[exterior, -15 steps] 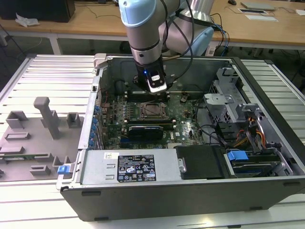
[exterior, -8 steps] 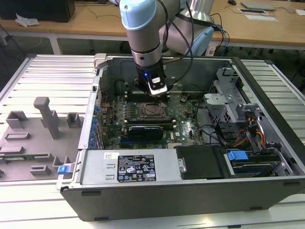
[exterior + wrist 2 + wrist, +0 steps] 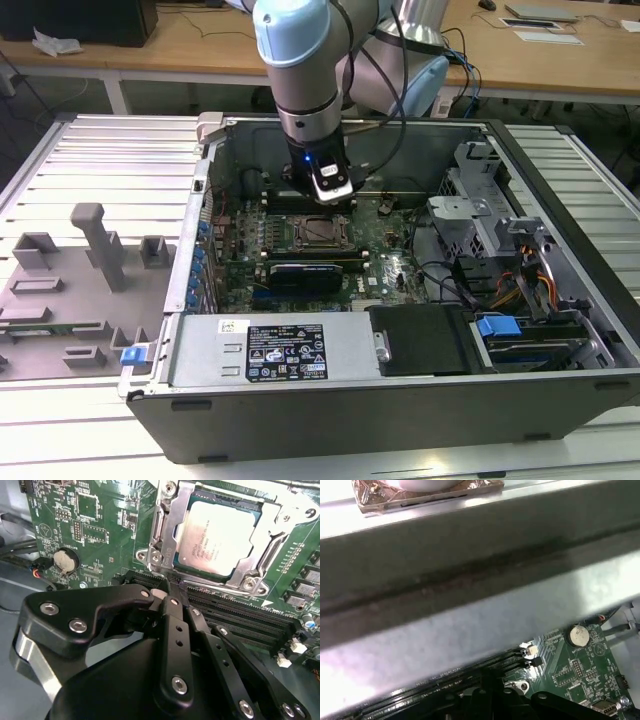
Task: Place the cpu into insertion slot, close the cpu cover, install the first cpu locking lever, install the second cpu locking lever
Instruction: 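Install the first cpu locking lever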
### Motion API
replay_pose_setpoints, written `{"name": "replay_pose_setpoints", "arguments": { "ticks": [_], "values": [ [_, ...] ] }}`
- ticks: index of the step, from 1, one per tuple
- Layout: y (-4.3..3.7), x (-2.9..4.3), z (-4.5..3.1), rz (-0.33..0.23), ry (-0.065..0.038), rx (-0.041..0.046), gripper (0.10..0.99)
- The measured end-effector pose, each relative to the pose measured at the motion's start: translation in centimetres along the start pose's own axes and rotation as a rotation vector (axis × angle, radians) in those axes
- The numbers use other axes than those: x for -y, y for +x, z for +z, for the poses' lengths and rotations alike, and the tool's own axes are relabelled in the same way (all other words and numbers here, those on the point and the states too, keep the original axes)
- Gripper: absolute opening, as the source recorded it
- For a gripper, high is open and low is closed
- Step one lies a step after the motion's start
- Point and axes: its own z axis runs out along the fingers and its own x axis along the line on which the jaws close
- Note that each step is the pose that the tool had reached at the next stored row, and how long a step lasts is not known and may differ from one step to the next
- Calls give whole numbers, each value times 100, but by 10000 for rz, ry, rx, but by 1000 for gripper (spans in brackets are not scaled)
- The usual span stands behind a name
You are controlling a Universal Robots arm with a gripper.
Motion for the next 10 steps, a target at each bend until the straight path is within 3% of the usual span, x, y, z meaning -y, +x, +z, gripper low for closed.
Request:
{"name": "replay_pose_setpoints", "arguments": {
  "ticks": [10],
  "values": [
    [-5,23,7,3,1,-3,106]
  ]
}}
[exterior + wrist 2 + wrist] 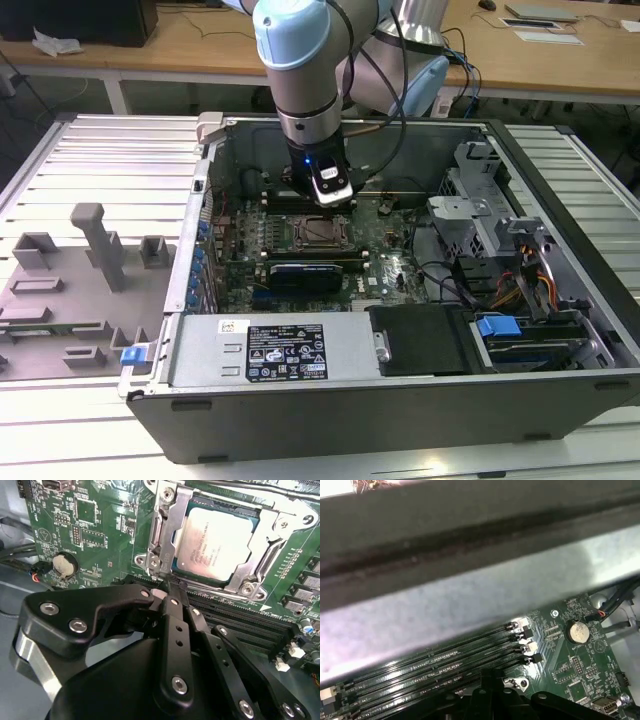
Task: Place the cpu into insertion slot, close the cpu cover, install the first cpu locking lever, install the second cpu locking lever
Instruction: 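Install the first cpu locking lever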
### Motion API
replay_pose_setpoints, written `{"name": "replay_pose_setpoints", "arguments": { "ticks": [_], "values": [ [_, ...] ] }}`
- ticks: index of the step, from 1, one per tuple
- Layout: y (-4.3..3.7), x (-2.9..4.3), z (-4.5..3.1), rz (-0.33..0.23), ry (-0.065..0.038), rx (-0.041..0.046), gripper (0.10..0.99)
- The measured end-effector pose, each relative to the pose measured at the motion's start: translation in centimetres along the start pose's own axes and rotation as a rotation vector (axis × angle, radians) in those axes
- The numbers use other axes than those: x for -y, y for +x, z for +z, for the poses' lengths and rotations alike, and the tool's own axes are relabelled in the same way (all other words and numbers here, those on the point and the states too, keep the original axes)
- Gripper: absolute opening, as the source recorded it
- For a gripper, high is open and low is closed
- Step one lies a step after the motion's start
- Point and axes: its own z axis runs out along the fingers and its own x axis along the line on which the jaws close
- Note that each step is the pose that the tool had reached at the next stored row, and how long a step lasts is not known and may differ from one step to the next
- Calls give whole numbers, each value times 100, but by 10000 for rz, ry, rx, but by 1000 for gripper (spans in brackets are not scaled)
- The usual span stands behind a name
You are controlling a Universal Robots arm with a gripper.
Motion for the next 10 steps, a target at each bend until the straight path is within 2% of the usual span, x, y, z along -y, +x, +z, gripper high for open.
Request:
{"name": "replay_pose_setpoints", "arguments": {
  "ticks": [4,7,8,10],
  "values": [
    [-5,-5,-22,-6,11,5,106],
    [-10,-13,-57,-22,85,28,106],
    [-12,-14,-64,-32,124,42,106],
    [-21,-26,-120,-96,385,124,106]
  ]
}}
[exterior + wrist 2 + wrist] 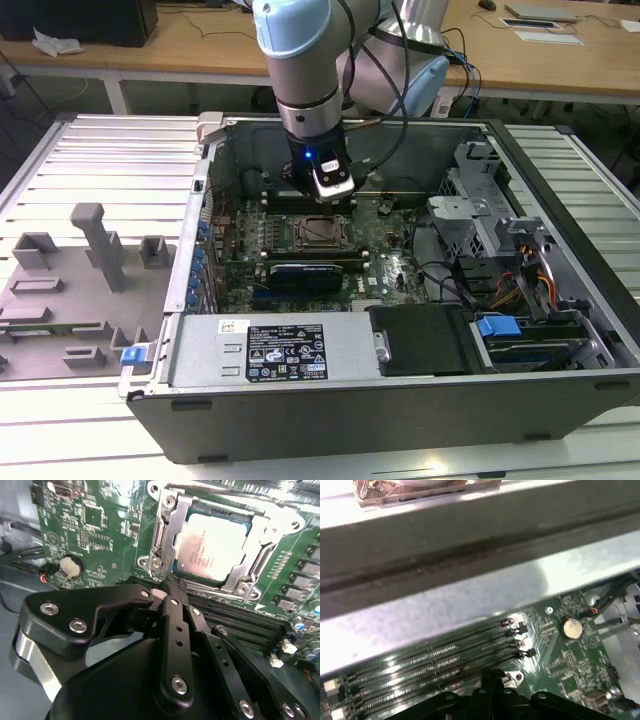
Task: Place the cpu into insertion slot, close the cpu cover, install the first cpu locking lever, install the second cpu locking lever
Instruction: 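Install the first cpu locking lever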
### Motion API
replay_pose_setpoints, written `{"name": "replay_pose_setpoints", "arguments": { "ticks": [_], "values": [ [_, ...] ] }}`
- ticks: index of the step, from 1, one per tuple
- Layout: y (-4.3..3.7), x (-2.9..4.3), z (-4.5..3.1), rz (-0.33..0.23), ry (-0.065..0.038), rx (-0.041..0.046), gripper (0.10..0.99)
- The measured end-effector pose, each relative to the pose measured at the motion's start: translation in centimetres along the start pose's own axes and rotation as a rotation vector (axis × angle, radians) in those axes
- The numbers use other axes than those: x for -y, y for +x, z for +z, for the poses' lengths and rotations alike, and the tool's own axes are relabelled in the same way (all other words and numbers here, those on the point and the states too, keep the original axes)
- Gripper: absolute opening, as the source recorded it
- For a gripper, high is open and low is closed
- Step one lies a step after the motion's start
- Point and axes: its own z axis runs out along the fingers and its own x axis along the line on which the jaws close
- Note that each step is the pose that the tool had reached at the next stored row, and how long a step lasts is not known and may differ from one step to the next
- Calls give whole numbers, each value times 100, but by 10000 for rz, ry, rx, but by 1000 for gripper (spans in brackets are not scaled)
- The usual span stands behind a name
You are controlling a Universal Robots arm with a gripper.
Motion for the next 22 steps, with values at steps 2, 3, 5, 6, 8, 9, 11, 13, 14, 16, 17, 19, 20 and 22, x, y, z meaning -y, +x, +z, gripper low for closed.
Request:
{"name": "replay_pose_setpoints", "arguments": {
  "ticks": [2,3,5,6,8,9,11,13,14,16,17,19,20,22],
  "values": [
    [-9,-8,-47,-38,153,49,106],
    [-13,-12,-69,-54,225,72,106],
    [-22,-21,-116,-95,388,125,106],
    [-26,-25,-139,-108,442,142,106],
    [-30,-29,-157,-122,494,161,106],
    [-30,-29,-158,-124,498,161,106],
    [-30,-28,-159,-124,505,159,106],
    [-48,-35,-151,-73,698,-404,106],
    [-55,-37,-149,-58,750,-557,106],
    [-64,-39,-146,-41,830,-784,106],
    [-64,-38,-146,-41,832,-785,106],
    [-68,-29,-147,-42,831,-785,106],
    [-68,-28,-146,-65,913,-757,106],
    [-69,-24,-147,-119,1045,-718,106]
  ]
}}
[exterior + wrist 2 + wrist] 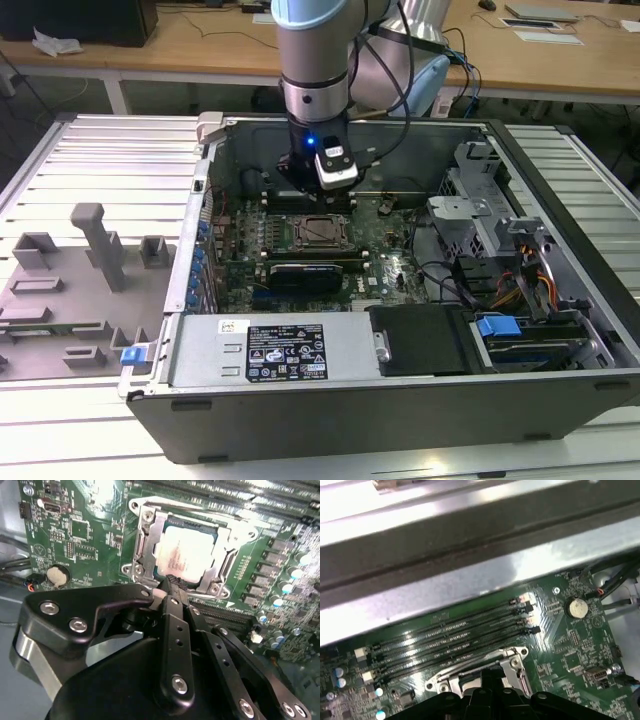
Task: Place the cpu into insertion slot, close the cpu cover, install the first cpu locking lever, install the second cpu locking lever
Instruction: 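Install the first cpu locking lever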
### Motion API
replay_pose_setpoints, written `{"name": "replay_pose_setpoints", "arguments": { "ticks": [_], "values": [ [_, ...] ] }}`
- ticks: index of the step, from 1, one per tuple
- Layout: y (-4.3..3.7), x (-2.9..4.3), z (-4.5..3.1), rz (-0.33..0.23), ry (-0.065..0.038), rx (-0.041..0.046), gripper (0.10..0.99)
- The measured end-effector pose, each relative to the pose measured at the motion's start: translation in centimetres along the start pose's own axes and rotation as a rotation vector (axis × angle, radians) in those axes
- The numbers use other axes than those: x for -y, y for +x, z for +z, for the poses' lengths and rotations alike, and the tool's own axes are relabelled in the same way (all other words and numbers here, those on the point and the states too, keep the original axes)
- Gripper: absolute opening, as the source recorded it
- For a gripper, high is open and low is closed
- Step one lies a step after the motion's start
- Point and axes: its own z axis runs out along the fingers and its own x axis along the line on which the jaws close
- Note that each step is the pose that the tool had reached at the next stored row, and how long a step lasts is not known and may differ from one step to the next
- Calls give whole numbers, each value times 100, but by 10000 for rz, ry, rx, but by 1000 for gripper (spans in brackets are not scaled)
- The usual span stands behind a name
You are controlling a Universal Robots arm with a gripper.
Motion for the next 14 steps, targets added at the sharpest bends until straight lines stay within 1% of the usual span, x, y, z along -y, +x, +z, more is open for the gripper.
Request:
{"name": "replay_pose_setpoints", "arguments": {
  "ticks": [2,3,6,7,10,11,12,13,14],
  "values": [
    [-5,14,-2,-24,92,28,106],
    [-8,25,-2,-30,118,37,106],
    [-26,80,-3,-45,203,65,106],
    [-35,110,-4,-51,236,76,106],
    [-57,178,-6,-62,287,93,106],
    [-60,187,-6,-75,292,94,106],
    [-60,187,-4,-137,317,99,106],
    [-60,187,-4,-255,368,105,106],
    [-60,187,-2,-498,464,111,106]
  ]
}}
